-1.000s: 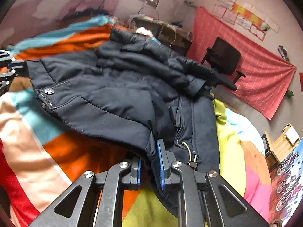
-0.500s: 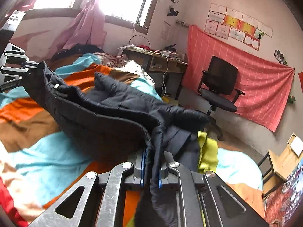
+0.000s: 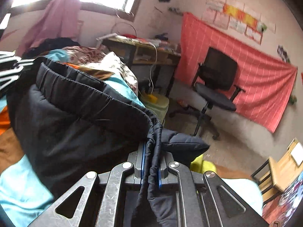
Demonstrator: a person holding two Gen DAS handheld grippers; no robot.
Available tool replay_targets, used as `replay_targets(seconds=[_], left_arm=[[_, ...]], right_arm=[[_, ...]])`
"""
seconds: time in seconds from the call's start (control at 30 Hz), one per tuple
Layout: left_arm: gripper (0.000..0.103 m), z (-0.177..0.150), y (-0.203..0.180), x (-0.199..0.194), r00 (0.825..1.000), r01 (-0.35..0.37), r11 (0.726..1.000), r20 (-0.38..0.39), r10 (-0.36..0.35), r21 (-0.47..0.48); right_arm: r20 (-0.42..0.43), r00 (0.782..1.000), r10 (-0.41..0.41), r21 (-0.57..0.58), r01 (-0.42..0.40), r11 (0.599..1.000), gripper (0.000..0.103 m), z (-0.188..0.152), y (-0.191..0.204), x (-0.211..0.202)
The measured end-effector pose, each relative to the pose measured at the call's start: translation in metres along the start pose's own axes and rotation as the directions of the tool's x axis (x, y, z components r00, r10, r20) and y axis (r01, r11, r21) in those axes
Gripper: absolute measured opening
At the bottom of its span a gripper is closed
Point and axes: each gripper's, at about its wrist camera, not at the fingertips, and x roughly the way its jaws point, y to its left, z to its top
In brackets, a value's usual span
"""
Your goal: Fold large clothes
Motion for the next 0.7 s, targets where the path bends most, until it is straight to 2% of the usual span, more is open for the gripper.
replay_targets(seconds=[0.1, 0.23, 0.37, 0.5, 0.53, 0.6, 0.63, 0.67, 0.7], left_arm=[[0.003, -0.002, -0.003, 0.022, 1.000, 0.003, 1.000, -0.016, -0.004, -0.020], [0.003, -0.012, -0.007, 0.042, 0.999, 0.005, 0.999, -0.043, -0.007, -0.041], [0.004, -0.019, -0.010, 0.048, 0.999, 0.013, 0.999, -0.039, -0.015, -0.050], [0.007, -0.021, -0.001, 0.039, 0.998, 0.057, 0.993, 0.008, -0.057, -0.103], [0.013, -0.021, 0.002, 0.035, 0.997, 0.078, 0.990, 0.023, -0.076, -0.121], [0.037, -0.028, 0.012, 0.020, 0.992, 0.114, 0.980, 0.069, -0.104, -0.166], [0.057, -0.033, 0.016, 0.008, 0.988, 0.131, 0.973, 0.107, -0.113, -0.188], [0.070, -0.039, 0.019, -0.006, 0.981, 0.143, 0.969, 0.156, -0.112, -0.204], [0.073, -0.042, 0.021, -0.017, 0.975, 0.151, 0.967, 0.190, -0.111, -0.206]], right_arm=[[-0.039, 0.999, 0.006, 0.034, -0.005, 0.999, 0.009, 0.000, -0.005, 0.028], [-0.053, 0.999, -0.010, 0.018, 0.011, 1.000, 0.009, 0.000, -0.004, 0.054], [-0.051, 0.999, -0.015, 0.018, 0.016, 1.000, 0.010, -0.004, 0.001, 0.069], [-0.027, 0.999, -0.026, 0.031, 0.027, 0.999, 0.013, -0.009, 0.002, 0.075], [-0.021, 0.999, -0.034, 0.023, 0.034, 0.999, 0.013, -0.010, 0.004, 0.075], [0.000, 0.999, -0.044, 0.017, 0.044, 0.999, 0.014, -0.013, 0.005, 0.070], [0.010, 0.999, -0.041, 0.026, 0.040, 0.999, 0.014, -0.012, 0.004, 0.068], [0.032, 0.999, -0.017, 0.051, 0.016, 0.999, 0.016, -0.013, 0.000, 0.062], [0.049, 0.999, -0.001, 0.083, -0.003, 0.997, 0.025, -0.014, -0.005, 0.055]])
